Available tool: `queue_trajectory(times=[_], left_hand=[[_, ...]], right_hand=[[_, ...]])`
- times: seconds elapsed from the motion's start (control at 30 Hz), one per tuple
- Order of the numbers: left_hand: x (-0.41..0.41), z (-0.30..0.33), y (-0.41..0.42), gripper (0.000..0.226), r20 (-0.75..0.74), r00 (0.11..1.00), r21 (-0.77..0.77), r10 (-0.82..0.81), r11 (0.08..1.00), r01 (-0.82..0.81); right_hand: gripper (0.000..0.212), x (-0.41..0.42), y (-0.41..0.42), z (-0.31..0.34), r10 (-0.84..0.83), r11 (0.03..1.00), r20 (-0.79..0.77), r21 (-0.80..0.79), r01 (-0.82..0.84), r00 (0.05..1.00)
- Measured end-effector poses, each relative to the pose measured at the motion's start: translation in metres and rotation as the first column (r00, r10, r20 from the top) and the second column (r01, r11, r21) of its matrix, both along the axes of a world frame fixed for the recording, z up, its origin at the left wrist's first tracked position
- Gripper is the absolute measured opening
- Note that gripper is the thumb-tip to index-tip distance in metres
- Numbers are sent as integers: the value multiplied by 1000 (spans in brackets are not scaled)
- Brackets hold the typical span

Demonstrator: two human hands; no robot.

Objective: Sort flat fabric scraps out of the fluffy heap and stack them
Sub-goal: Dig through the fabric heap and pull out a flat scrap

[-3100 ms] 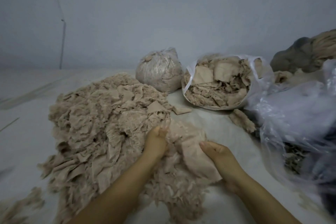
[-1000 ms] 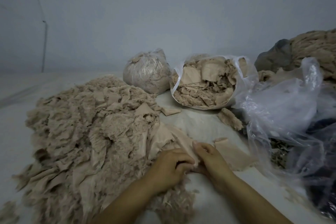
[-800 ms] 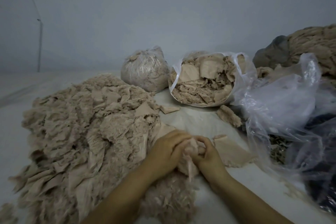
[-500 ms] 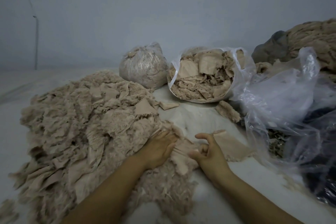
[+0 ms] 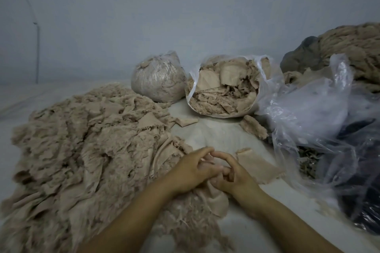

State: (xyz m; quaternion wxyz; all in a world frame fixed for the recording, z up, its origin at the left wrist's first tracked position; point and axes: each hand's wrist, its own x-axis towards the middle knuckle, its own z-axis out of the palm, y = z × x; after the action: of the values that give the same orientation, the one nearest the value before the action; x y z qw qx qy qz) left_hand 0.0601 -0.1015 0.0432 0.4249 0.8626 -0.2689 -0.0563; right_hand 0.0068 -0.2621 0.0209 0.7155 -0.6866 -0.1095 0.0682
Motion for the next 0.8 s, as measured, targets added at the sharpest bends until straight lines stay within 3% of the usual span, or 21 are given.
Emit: queue_trajectory(times=[0.1,0.17,0.23,0.37,0.43,0.5,0.6,0.67,0.73,0.8], left_hand=[[-2,-3,-3,5,-18,999,-177,38,983,-41],[-2,-9,-2,19,-48,995,-246,86,965,-95],[-1,-14,0,27,-86,979,-328,185,923,-203],[6,-29,2,28,-99,904,-411,417,810,-418],[7,-29,2,29,-171,877,-482,450,738,-473],[8,-27,7,31,-299,874,-554,383,676,-486],[-1,-26,13,26,-307,941,-470,138,838,-277],[-10,-28,6,18,-310,950,-432,-28,894,-114],[-14,-26,-1,17,-312,950,-509,-14,847,-155],[-14,-23,-2,22,-373,925,-622,77,718,-311]], right_hand=[[37,2,6,-6,-219,976,12,-7,219,976],[37,4,7,-6,-297,954,-2,26,297,955],[38,3,7,-3,-260,963,-9,66,260,966],[33,3,11,-3,-184,982,36,50,182,982],[29,3,7,0,-184,981,42,72,181,982],[27,4,-2,3,-203,971,18,130,199,979],[31,4,-8,5,-165,984,21,78,163,986],[37,4,-2,3,-98,995,1,38,98,995],[45,4,4,2,-135,989,-30,62,137,990],[53,6,7,0,-244,949,-103,178,259,964]])
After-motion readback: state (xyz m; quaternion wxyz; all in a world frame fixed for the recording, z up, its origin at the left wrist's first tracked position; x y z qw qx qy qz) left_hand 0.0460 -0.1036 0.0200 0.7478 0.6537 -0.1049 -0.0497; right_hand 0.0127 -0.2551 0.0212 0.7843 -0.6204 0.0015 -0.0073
